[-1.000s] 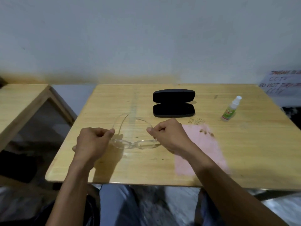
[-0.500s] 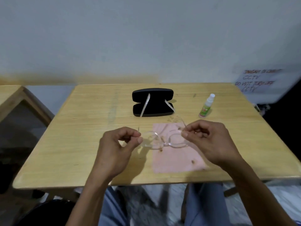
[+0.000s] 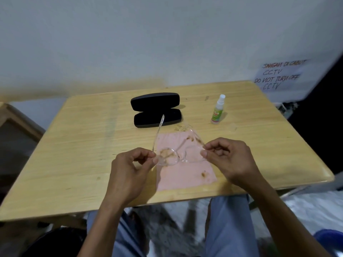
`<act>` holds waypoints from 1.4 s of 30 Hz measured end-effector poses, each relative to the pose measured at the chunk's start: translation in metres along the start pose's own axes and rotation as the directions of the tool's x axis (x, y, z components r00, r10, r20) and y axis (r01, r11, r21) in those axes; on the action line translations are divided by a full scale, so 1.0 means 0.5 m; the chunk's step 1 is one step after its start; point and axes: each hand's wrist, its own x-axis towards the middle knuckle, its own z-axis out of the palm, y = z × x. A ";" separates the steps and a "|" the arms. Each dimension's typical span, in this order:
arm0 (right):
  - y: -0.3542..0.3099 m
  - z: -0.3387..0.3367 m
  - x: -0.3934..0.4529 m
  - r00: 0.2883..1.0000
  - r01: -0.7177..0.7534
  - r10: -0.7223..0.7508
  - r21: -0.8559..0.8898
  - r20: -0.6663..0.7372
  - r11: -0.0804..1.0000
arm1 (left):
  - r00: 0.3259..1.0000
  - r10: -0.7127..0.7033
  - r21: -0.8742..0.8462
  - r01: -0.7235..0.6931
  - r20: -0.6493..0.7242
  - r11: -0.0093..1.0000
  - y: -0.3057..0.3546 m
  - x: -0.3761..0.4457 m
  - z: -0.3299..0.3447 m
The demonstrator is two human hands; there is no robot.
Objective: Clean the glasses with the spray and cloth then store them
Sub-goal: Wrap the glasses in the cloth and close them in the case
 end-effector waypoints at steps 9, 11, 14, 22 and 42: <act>-0.002 -0.014 -0.002 1.000 0.001 0.000 -0.107 0.010 0.994 | 0.999 -0.012 0.028 0.011 0.037 1.000 -0.006 0.003 0.000; -0.003 -0.023 -0.001 1.000 -0.004 0.008 -0.183 0.024 0.983 | 0.999 -0.005 0.066 0.002 0.048 0.998 -0.014 0.006 -0.009; -0.007 -0.040 0.007 1.000 0.001 0.006 -0.310 0.023 0.951 | 0.999 -0.020 0.073 0.018 0.027 0.997 -0.025 0.016 -0.026; -0.013 -0.030 0.067 0.997 -0.054 0.031 -0.340 -0.073 0.939 | 0.996 0.007 0.137 0.005 -0.090 0.991 -0.025 0.069 -0.041; -0.006 0.045 0.176 0.996 0.011 0.036 -0.536 0.078 0.844 | 0.988 0.140 0.404 -0.154 0.064 0.902 -0.021 0.182 0.058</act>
